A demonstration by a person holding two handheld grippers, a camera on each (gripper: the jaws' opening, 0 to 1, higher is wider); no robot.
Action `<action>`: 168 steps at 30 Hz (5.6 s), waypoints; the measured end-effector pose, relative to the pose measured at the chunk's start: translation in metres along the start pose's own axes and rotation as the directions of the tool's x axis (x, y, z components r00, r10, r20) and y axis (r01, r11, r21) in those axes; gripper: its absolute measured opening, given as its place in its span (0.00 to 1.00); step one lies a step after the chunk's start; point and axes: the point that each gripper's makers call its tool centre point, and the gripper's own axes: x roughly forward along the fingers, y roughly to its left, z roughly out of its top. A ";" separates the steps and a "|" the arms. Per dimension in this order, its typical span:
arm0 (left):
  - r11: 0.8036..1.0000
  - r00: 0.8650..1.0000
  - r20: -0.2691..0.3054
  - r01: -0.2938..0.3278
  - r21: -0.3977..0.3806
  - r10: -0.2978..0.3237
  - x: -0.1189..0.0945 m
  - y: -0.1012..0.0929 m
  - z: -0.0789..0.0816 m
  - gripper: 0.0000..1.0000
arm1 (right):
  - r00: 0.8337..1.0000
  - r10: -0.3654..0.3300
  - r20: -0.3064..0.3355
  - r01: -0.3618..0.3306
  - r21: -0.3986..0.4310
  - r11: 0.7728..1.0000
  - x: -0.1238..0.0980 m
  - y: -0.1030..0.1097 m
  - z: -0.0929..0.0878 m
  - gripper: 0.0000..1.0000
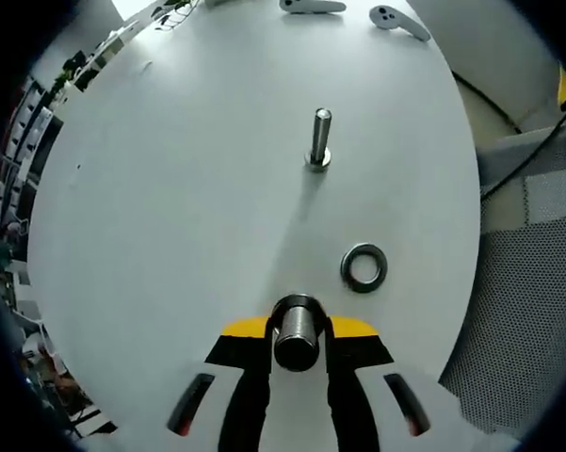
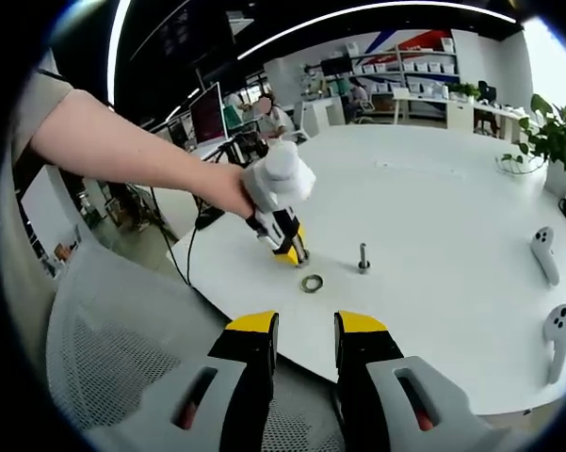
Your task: Place the washer onto the threaded stud by aligning its center hole with the stud, sliding it down to the base, and recovering from edge contact or off-axis alignment until the washer reaches the visible bottom stop.
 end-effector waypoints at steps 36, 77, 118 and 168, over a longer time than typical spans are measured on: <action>0.915 0.944 0.300 -0.006 -0.405 0.139 -0.069 -0.039 -0.008 0.33 | 0.999 0.025 -0.042 -0.027 -0.040 0.999 0.002 0.006 -0.006 0.25; 0.979 0.993 0.120 0.035 -0.200 -0.011 0.009 -0.051 0.028 0.30 | 1.000 -0.013 -0.025 0.013 -0.003 1.000 0.000 -0.002 -0.006 0.25; 1.000 1.000 -0.012 -0.004 -0.022 0.004 0.016 -0.060 0.030 0.21 | 0.996 -0.091 -0.013 0.092 0.030 0.995 -0.006 -0.016 -0.006 0.27; 0.997 1.000 0.013 -0.015 -0.081 0.016 0.011 -0.056 0.031 0.18 | 0.996 -0.089 0.005 0.088 0.148 0.985 -0.008 -0.015 -0.013 0.26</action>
